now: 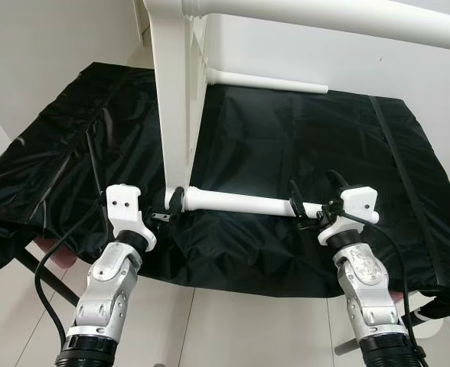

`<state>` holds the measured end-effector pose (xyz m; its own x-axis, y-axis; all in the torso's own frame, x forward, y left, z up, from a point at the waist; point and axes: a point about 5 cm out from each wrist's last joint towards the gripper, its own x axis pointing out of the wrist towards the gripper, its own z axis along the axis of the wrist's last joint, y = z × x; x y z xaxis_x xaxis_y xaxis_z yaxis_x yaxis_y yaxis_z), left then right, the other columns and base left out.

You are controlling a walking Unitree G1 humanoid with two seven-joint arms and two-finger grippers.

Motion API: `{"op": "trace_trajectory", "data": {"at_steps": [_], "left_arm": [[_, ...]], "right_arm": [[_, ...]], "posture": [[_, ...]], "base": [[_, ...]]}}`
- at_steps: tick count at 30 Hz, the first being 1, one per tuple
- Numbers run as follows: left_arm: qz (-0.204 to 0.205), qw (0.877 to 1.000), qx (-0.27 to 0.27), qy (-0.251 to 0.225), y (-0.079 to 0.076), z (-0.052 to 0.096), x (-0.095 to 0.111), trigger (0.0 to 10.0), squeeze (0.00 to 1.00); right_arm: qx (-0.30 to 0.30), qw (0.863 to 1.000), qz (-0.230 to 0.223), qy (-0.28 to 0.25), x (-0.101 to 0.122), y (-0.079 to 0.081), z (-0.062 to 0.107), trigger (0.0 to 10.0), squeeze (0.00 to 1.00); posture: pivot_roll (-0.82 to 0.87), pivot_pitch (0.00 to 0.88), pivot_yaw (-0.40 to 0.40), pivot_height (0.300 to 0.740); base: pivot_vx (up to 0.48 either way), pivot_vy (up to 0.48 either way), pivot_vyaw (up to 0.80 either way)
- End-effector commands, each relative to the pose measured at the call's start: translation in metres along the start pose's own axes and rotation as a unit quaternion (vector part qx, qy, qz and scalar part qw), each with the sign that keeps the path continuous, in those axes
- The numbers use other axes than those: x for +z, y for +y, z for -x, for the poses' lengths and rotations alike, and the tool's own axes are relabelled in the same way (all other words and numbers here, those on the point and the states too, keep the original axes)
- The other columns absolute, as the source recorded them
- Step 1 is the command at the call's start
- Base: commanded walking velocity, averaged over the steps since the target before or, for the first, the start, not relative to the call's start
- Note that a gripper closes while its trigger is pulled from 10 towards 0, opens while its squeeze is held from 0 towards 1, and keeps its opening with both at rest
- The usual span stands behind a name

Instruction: Building children table

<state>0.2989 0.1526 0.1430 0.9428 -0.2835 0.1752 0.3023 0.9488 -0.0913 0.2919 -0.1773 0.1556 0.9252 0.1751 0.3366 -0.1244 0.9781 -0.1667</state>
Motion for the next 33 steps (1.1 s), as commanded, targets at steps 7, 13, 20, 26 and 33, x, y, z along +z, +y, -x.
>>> {"op": "trace_trajectory", "data": {"at_steps": [7, 13, 20, 26, 33], "left_arm": [[-0.012, 0.999, -0.030, 0.010, 0.000, -0.007, 0.003, 10.0, 0.00], [-0.020, 0.999, -0.040, 0.011, 0.003, -0.011, 0.006, 10.0, 0.00], [-0.025, 0.999, -0.048, 0.009, 0.004, -0.015, 0.010, 10.0, 0.00], [-0.034, 0.999, -0.039, 0.002, 0.006, -0.015, 0.014, 10.0, 0.00], [-0.034, 0.999, -0.025, -0.001, 0.008, -0.008, 0.013, 10.0, 0.00]], "right_arm": [[-0.038, 0.999, -0.007, 0.001, -0.005, -0.002, 0.008, 10.0, 0.00], [-0.047, 0.999, -0.016, 0.005, -0.008, 0.004, 0.012, 10.0, 0.00], [-0.055, 0.998, -0.027, 0.007, -0.011, 0.011, 0.014, 10.0, 0.00], [-0.049, 0.998, -0.030, 0.007, -0.013, 0.014, 0.011, 10.0, 0.00], [-0.032, 0.999, -0.025, 0.003, -0.011, 0.013, 0.002, 10.0, 0.00]], "posture": [[0.06, 0.047, 0.025, 0.740], [0.06, 0.046, 0.047, 0.740], [0.08, 0.044, 0.060, 0.740], [0.10, 0.043, 0.047, 0.740], [0.13, 0.045, 0.011, 0.740]], "base": [[0.000, 0.000, 0.00], [0.000, 0.000, 0.00], [0.000, 0.000, 0.00], [0.000, 0.000, 0.00], [0.000, 0.000, 0.00]]}}
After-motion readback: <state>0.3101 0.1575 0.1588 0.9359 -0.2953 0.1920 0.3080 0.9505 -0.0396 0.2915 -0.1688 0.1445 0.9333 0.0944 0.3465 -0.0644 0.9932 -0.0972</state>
